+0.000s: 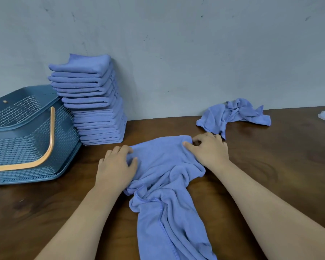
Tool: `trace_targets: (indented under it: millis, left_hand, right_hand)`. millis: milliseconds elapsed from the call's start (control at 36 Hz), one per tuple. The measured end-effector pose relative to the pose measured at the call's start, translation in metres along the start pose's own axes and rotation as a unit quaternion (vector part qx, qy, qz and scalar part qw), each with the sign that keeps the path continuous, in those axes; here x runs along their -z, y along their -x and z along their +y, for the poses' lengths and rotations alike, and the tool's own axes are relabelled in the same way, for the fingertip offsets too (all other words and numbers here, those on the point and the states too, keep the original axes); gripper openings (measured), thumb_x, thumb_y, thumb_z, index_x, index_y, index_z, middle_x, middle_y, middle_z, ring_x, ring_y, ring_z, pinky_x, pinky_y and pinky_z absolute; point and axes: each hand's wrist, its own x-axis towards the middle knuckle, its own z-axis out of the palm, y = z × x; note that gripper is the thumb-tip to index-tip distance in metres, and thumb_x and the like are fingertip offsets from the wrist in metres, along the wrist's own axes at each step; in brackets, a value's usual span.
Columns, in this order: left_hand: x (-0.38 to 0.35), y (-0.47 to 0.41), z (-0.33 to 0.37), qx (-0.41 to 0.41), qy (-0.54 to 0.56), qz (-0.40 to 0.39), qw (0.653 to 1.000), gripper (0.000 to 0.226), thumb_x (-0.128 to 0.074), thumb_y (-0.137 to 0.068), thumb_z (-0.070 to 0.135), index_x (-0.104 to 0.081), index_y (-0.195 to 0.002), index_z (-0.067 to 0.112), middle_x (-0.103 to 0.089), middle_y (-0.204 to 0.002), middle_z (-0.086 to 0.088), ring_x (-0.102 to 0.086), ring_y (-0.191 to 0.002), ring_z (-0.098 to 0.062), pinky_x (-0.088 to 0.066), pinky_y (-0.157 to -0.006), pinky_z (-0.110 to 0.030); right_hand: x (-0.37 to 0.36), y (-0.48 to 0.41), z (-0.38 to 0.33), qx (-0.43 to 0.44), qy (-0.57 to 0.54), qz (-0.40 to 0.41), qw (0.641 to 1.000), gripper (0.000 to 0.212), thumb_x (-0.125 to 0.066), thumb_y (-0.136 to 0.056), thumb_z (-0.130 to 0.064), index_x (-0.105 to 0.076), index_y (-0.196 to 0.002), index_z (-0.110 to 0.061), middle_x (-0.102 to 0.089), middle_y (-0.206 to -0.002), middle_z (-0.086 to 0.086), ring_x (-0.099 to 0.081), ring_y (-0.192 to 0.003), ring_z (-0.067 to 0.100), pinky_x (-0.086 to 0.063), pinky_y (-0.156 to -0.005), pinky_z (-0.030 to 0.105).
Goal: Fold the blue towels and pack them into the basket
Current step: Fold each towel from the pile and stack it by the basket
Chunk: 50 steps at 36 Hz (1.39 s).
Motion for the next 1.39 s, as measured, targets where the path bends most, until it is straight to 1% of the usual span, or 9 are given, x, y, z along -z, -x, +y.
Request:
trace_targets:
  millis: [222,389,556,639,750,889,1000,1139,1389]
  left_hand:
    - [-0.006,-0.004,-0.006,0.063,0.007,-0.037,0.997,0.042,-0.051,-0.102,0.056,-0.054,-0.142,0.041,-0.051,-0.151,0.006,-0.041,-0.141,-0.025,-0.034,-0.117,-0.047]
    - [0.000,-0.009,-0.013,0.067,0.100,0.007,0.993,0.014,-0.063,-0.096,0.020,-0.067,-0.098,0.034,-0.062,-0.097,0.006,-0.054,-0.100,-0.026,-0.047,-0.087,-0.039]
    - [-0.005,-0.027,-0.014,0.092,0.207,0.023,0.974,0.033,-0.060,-0.094,0.007,-0.075,-0.085,0.035,-0.068,-0.073,0.013,-0.062,-0.062,-0.001,-0.038,-0.049,-0.012]
    - [-0.007,-0.047,-0.003,0.075,0.244,0.035,0.966,0.039,-0.056,-0.097,0.005,-0.079,-0.089,0.036,-0.073,-0.091,0.019,-0.065,-0.079,0.003,-0.043,-0.059,-0.007]
    - [-0.020,-0.078,0.015,0.047,0.234,0.029,0.971,0.043,-0.047,-0.100,0.000,-0.077,-0.116,0.026,-0.069,-0.111,0.012,-0.066,-0.098,-0.017,-0.044,-0.075,-0.020]
    - [-0.045,-0.109,0.032,0.015,0.189,-0.002,0.982,0.047,-0.047,-0.099,0.001,-0.069,-0.136,0.018,-0.067,-0.136,-0.004,-0.063,-0.116,-0.023,-0.048,-0.094,-0.030]
    - [-0.055,-0.123,0.044,-0.016,0.180,-0.030,0.983,0.036,-0.047,-0.107,0.019,-0.071,-0.133,0.028,-0.069,-0.138,0.004,-0.060,-0.128,-0.029,-0.048,-0.111,-0.048]
    - [-0.054,-0.122,0.052,-0.059,0.257,-0.055,0.963,0.036,-0.043,-0.107,0.046,-0.065,-0.135,0.042,-0.064,-0.139,0.017,-0.055,-0.134,-0.019,-0.041,-0.116,-0.052]
    - [-0.052,-0.120,0.033,-0.077,-0.035,-0.175,0.981,0.055,-0.021,-0.111,0.056,-0.018,-0.166,0.049,-0.007,-0.175,0.025,-0.006,-0.164,-0.012,0.005,-0.128,-0.061]
  right_hand:
    - [-0.003,-0.019,-0.001,0.035,-0.296,-0.034,0.954,0.008,-0.061,-0.100,-0.015,-0.059,-0.092,-0.016,-0.057,-0.066,-0.012,-0.046,-0.058,0.008,-0.039,-0.062,0.030]
    - [0.001,-0.023,0.010,0.021,-0.321,-0.030,0.946,0.054,-0.052,-0.101,-0.003,-0.056,-0.139,-0.040,-0.069,-0.103,-0.009,-0.063,-0.087,-0.003,-0.046,-0.066,0.010]
    - [0.002,-0.036,0.014,0.031,-0.285,-0.075,0.955,0.058,-0.037,-0.098,0.012,-0.071,-0.130,-0.022,-0.066,-0.125,-0.016,-0.058,-0.113,-0.009,-0.044,-0.093,0.009]
    - [0.002,-0.048,0.019,0.015,-0.247,-0.053,0.967,0.057,-0.036,-0.101,0.004,-0.068,-0.136,-0.027,-0.068,-0.107,-0.010,-0.058,-0.070,-0.017,-0.042,-0.059,0.006]
    - [0.004,-0.074,0.027,-0.002,-0.190,-0.052,0.980,0.059,-0.040,-0.101,-0.002,-0.054,-0.154,-0.023,-0.061,-0.142,-0.003,-0.059,-0.121,0.013,-0.046,-0.098,0.027]
    - [0.014,-0.109,0.049,-0.093,-0.121,-0.081,0.985,0.033,-0.042,-0.107,-0.006,-0.065,-0.128,0.007,-0.054,-0.077,0.013,-0.045,-0.063,0.025,-0.032,-0.057,0.032]
    - [0.014,-0.123,0.051,-0.114,-0.044,-0.058,0.991,0.020,-0.044,-0.106,0.000,-0.059,-0.096,-0.008,-0.060,-0.103,0.015,-0.058,-0.101,0.034,-0.046,-0.079,0.043]
    - [-0.002,-0.114,0.053,-0.019,-0.081,-0.007,0.996,0.065,-0.047,-0.099,-0.005,-0.038,-0.162,-0.018,-0.046,-0.160,0.003,-0.060,-0.124,0.034,-0.049,-0.083,0.036]
    - [0.004,-0.124,0.056,0.035,-0.174,-0.033,0.984,0.053,-0.047,-0.102,-0.016,-0.050,-0.153,-0.031,-0.062,-0.145,0.009,-0.066,-0.106,0.025,-0.054,-0.081,0.039]
